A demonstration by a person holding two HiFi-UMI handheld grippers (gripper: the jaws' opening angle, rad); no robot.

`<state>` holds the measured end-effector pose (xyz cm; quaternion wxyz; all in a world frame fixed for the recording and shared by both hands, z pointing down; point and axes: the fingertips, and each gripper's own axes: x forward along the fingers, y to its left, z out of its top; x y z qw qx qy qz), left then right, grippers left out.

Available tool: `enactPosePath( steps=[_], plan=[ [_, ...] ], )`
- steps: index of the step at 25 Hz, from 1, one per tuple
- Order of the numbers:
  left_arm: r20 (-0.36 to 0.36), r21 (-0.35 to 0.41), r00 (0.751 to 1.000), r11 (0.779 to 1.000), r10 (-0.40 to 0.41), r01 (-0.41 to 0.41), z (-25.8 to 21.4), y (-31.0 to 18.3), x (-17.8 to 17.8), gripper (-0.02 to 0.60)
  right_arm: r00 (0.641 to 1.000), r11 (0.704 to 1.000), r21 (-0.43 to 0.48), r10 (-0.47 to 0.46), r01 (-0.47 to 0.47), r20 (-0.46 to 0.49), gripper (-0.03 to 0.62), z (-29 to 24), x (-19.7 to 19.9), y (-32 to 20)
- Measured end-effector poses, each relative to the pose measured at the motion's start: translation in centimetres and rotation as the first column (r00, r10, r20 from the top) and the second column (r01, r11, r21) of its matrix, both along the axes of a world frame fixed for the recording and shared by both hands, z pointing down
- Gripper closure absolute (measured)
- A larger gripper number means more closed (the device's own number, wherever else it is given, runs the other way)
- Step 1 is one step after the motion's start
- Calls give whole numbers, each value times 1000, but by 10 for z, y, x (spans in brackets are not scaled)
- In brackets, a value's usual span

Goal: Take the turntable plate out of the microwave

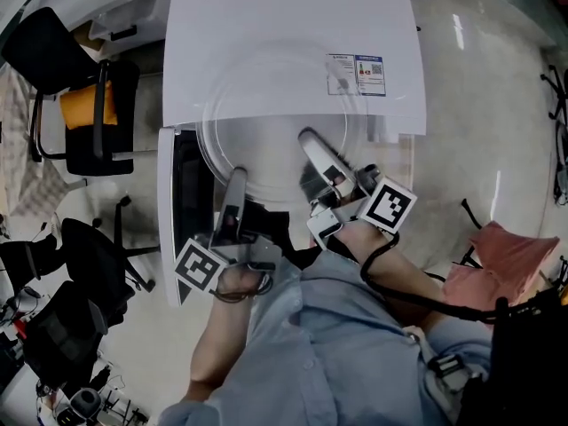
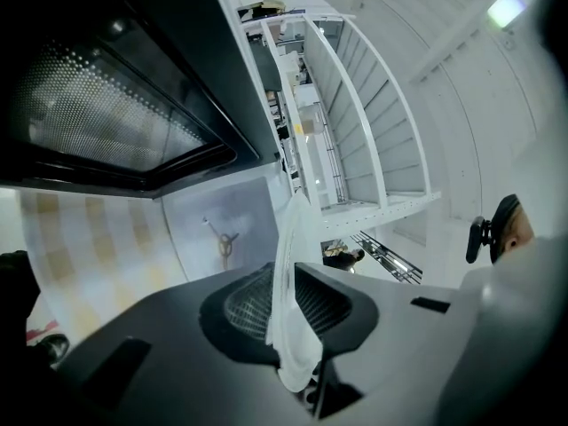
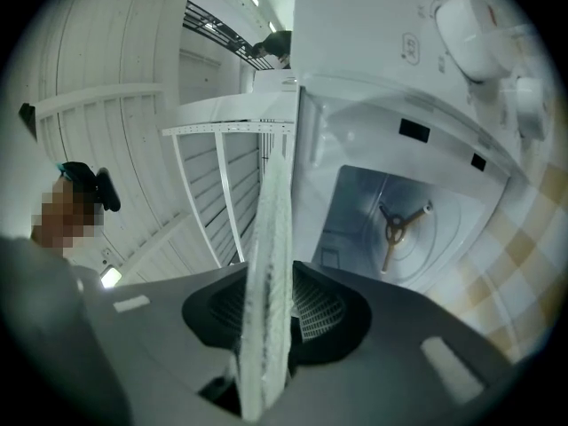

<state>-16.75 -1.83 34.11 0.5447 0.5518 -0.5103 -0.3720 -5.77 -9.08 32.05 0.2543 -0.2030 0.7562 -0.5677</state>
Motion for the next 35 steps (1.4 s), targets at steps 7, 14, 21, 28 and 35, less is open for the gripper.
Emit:
enactPosePath(
  steps=[7,14,21,28,35],
  plan=[
    [-30,13,1000,1000,-5,5,-7,-4,1,526,997,995,-58,-78,78,0,441,14,6,33],
    [-27,31,1000,999,-9,10,-14,-10,-1,532,995,993,-61,-101,101,-3,511,6,9,51],
    [-27,34,1000,999,-6,7,-14,-13,-3,532,992,990,-54,-129,129,13,522,5,25,67],
    [-24,28,1000,1000,2,-2,-13,-19,-3,531,994,992,-74,-104,106,22,545,9,25,63],
    [-9,39,1000,999,24,-23,-13,-40,-4,528,998,996,-72,-58,60,24,554,12,24,40]
  ],
)
